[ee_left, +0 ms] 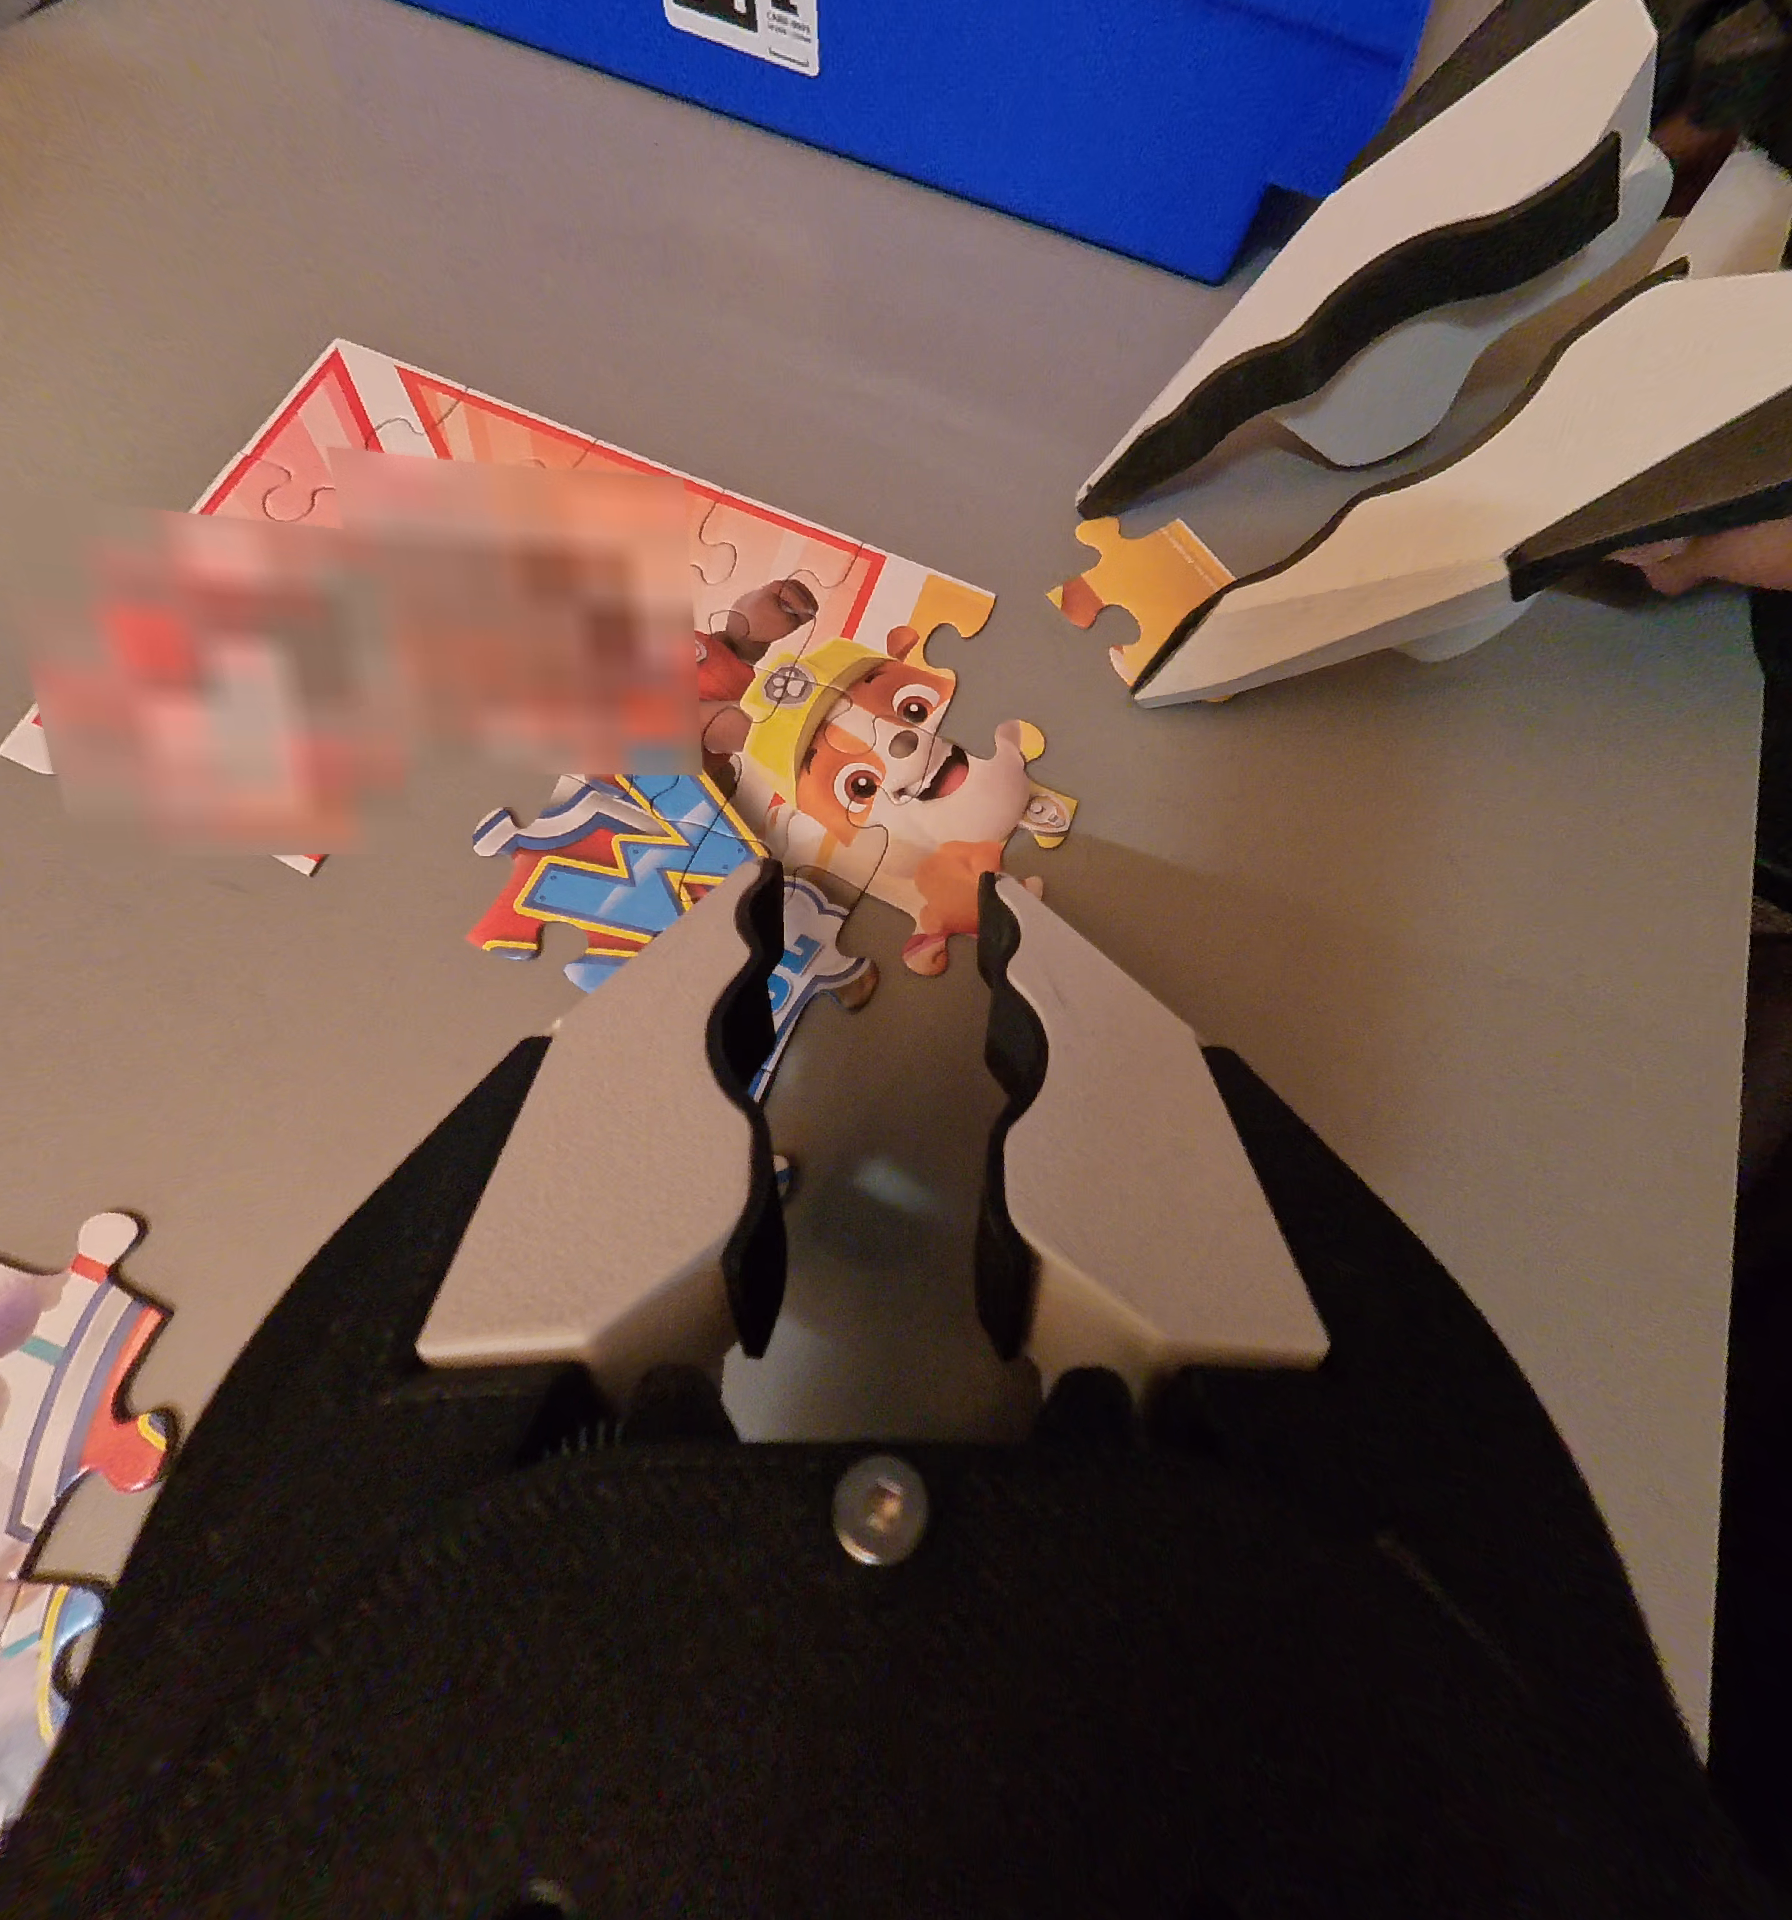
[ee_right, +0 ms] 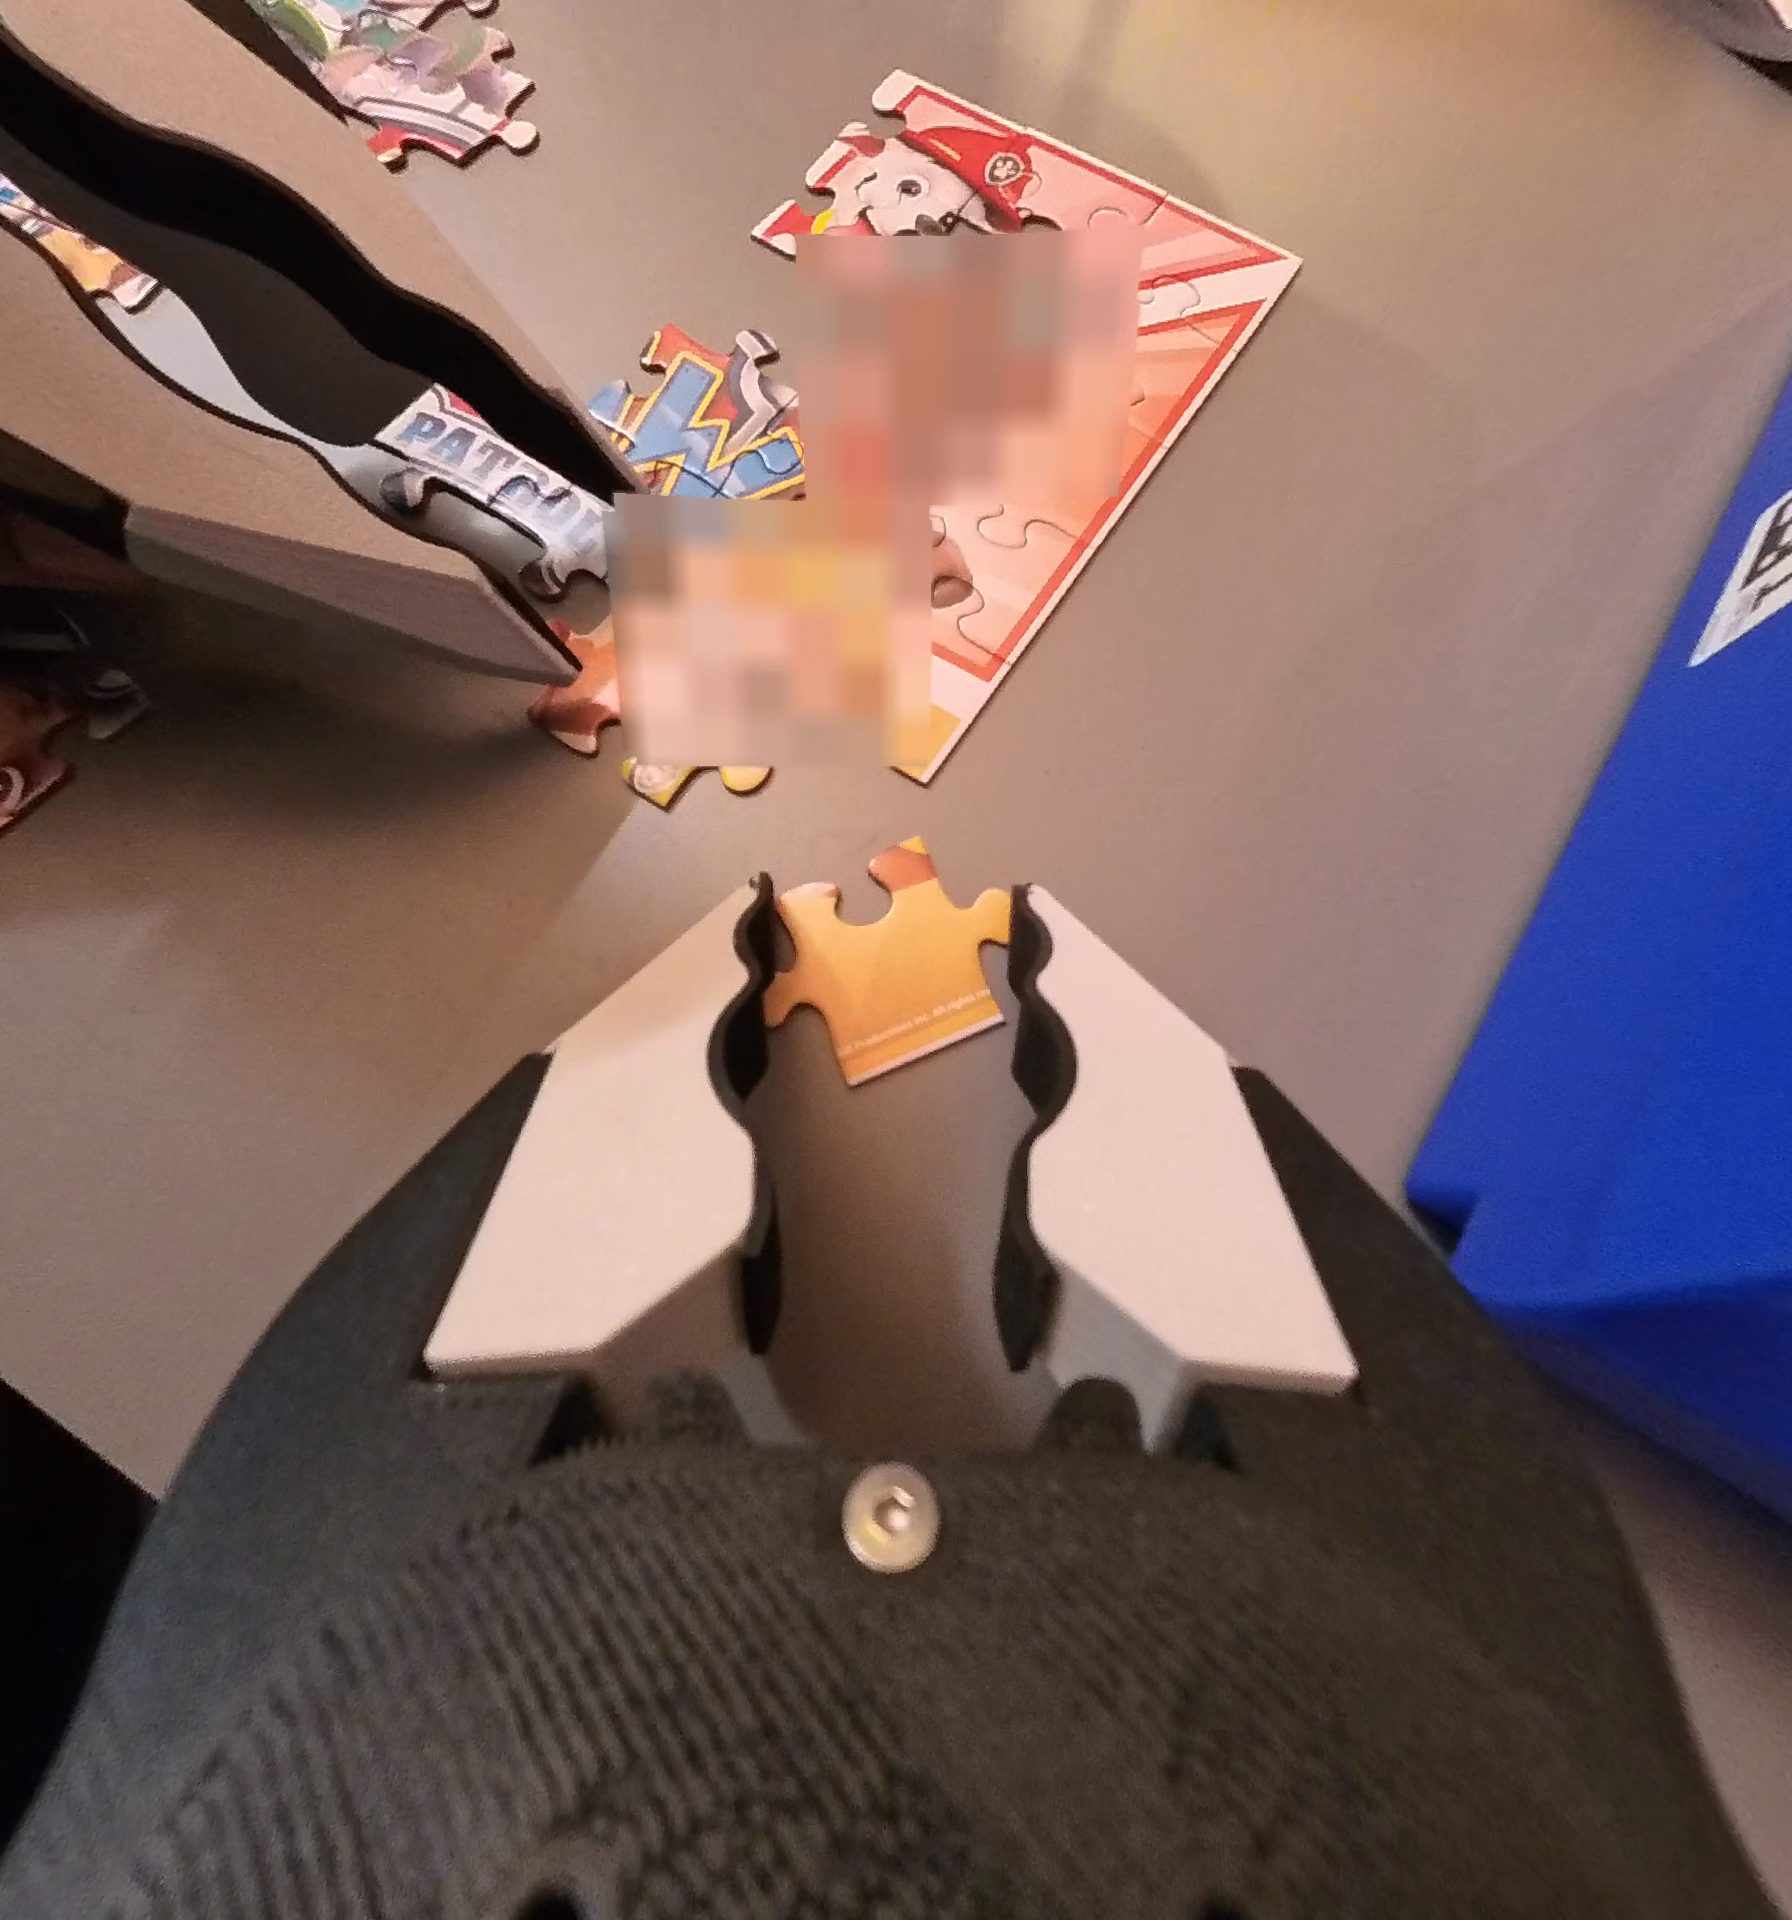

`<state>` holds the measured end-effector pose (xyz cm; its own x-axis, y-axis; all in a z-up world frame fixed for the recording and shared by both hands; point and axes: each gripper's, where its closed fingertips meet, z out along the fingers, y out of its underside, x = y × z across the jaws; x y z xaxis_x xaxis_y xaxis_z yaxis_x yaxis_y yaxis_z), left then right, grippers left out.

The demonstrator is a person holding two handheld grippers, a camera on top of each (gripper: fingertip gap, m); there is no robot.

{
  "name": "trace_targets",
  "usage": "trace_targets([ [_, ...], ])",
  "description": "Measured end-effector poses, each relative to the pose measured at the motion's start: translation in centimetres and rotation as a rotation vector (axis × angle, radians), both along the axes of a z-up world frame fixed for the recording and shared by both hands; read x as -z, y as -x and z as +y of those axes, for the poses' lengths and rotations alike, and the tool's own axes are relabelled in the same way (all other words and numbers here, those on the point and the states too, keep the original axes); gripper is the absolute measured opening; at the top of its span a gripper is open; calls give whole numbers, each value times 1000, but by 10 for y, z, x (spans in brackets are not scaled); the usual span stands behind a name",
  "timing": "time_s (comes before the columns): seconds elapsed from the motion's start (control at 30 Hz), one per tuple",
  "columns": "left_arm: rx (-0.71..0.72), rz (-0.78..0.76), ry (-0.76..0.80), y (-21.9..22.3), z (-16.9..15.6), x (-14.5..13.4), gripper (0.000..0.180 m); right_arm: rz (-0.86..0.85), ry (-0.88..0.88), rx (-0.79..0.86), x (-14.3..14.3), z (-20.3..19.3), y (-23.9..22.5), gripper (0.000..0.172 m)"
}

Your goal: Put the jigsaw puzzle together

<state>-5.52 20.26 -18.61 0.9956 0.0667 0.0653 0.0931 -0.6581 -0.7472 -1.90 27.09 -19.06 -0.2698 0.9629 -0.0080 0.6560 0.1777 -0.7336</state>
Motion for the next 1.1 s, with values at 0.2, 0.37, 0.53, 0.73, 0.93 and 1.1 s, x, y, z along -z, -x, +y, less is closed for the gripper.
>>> trace_targets([
  [0.2,1,-4,5,0,0,1,34,18,39,-55,-8,-11,5,39],
  [0.37,-1,-9,2,0,0,1,34,11,-31,-25,-8,-1,6,48],
  [0.53,3,-4,5,0,0,1,35,-20,-9,42,2,9,0,66],
  [0.73,5,9,11,-1,0,2,34,-6,-12,23,1,5,1,45],
  [0.93,-1,3,-1,0,0,0,34,-1,-12,9,1,4,2,43],
  [1.1,0,6,3,0,0,0,35,6,-11,-9,1,3,1,43],
])
